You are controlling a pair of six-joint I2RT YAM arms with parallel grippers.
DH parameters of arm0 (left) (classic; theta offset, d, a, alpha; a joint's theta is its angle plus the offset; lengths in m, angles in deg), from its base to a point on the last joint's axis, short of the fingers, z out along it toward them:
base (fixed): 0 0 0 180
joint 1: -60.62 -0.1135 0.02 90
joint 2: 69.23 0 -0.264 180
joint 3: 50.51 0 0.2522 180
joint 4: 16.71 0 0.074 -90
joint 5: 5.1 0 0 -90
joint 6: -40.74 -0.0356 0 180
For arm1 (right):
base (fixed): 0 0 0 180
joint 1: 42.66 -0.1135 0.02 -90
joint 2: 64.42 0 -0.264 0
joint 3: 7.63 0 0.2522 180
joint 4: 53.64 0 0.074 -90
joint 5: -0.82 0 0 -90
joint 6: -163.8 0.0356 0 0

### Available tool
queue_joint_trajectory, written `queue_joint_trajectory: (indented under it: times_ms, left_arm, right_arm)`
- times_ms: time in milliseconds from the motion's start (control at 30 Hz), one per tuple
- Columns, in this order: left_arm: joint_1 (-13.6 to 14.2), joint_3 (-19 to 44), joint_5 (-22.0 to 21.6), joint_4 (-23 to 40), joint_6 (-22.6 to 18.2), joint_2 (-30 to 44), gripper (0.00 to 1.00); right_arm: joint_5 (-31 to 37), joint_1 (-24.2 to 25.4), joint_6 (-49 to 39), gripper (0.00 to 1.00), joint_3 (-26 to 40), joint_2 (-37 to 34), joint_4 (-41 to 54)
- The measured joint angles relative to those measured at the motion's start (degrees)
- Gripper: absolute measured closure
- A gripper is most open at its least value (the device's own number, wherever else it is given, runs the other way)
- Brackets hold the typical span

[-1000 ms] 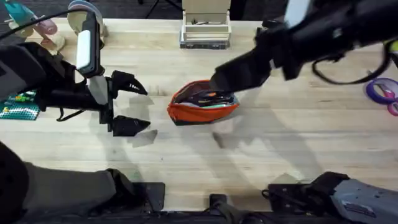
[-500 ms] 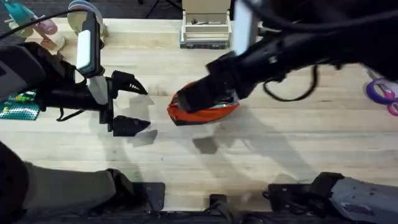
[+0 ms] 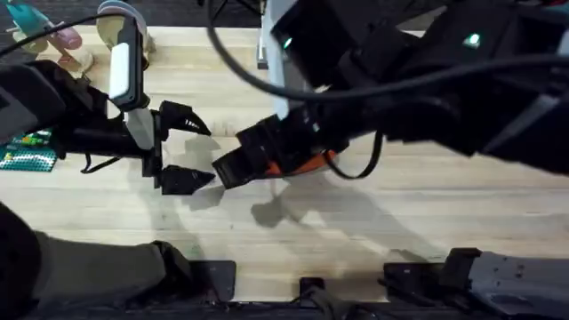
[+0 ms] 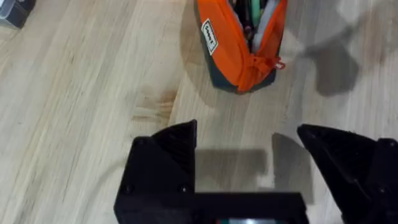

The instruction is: Unzip the bag, pick up the pens from the table one at a time and place them inside, then zip the bag closed.

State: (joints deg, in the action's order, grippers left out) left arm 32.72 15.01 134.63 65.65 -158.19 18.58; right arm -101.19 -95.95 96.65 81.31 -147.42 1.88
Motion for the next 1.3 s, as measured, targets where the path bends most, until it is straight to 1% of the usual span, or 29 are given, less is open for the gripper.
queue_joint_trajectory:
  times_ms: [67, 167, 333, 567, 700, 1067, 1300]
  left_arm:
    - [0.0, 0.0, 0.0, -0.02, -0.02, 0.0, 0.008]
    - [0.0, 0.0, 0.0, -0.01, -0.02, 0.0, 0.007]
    - [0.0, 0.0, 0.0, 0.0, -0.02, 0.0, 0.007]
    - [0.0, 0.0, 0.0, 0.0, -0.02, 0.0, 0.007]
    - [0.0, 0.0, 0.0, 0.0, -0.02, 0.0, 0.007]
    - [0.0, 0.0, 0.0, -0.02, -0.02, 0.0, 0.008]
    - [0.0, 0.0, 0.0, 0.0, -0.02, 0.0, 0.008]
  right_arm:
    - [4.2, -1.95, 2.29, 0.003, 0.0, 0.0, -0.21]
    - [8.38, -4.22, 4.19, 0.005, 0.0, 0.0, -1.24]
    - [11.32, -5.95, 5.57, 0.004, 0.0, 0.0, -1.99]
    - [12.67, -5.78, 6.75, 0.003, 0.0, -0.01, -2.56]
    - [12.72, -5.77, 10.1, 0.003, 0.0, -0.39, -2.67]
    - [12.79, -5.8, 15.35, 0.003, 0.0, -5.44, -3.47]
    - [12.84, -5.8, 16.77, 0.003, 0.0, -7.93, -4.87]
